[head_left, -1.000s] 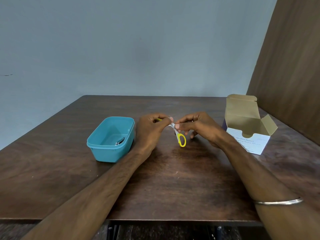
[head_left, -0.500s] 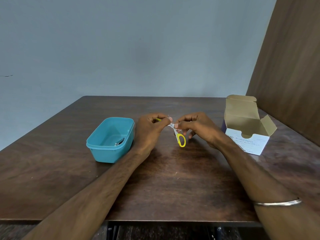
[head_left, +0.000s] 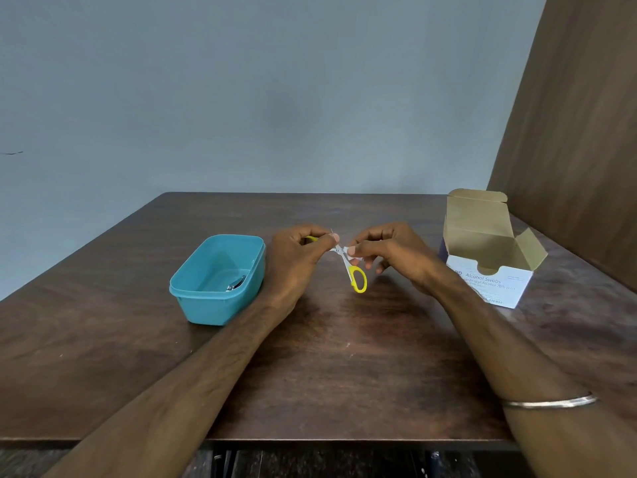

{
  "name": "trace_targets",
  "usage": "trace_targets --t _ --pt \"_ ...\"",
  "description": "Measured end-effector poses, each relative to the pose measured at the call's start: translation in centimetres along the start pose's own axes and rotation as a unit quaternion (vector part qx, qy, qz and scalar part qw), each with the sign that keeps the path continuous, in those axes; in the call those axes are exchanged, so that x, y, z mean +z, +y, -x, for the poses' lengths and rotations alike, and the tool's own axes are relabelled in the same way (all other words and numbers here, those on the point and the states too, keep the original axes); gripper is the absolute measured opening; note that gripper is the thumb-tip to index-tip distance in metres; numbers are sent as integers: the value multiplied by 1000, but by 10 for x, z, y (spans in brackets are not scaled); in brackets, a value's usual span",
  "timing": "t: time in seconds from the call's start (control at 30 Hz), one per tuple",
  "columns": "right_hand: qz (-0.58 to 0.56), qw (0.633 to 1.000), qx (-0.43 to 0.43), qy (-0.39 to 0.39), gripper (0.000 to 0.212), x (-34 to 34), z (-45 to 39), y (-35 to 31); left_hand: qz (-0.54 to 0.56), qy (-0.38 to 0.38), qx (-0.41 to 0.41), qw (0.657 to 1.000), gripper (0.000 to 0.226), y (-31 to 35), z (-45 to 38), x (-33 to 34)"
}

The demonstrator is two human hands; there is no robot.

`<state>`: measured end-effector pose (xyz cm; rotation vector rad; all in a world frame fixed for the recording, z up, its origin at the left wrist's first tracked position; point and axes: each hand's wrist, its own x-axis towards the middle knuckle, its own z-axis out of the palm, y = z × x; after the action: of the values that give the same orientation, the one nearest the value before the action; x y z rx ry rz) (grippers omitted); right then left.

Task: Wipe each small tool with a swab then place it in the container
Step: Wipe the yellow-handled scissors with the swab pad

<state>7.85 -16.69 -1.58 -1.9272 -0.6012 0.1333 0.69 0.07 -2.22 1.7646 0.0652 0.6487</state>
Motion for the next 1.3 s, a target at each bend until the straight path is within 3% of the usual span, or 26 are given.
trace_targets --t 0.43,0.67,1.03,1.3 --pt "-35 999 16 24 11 -9 0 1 -2 8 -15 1000 11 0 -1 -1" --pt "-159 980 -12 119 7 -8 0 -1 -1 22 -22 1000 11 -2 -1 -3" --pt "-136 989 12 64 16 15 2 -5 4 -9 9 1000 3 0 2 -1" --pt "-121 992 14 32 12 14 3 -5 -10 -13 14 1000 18 -3 1 0"
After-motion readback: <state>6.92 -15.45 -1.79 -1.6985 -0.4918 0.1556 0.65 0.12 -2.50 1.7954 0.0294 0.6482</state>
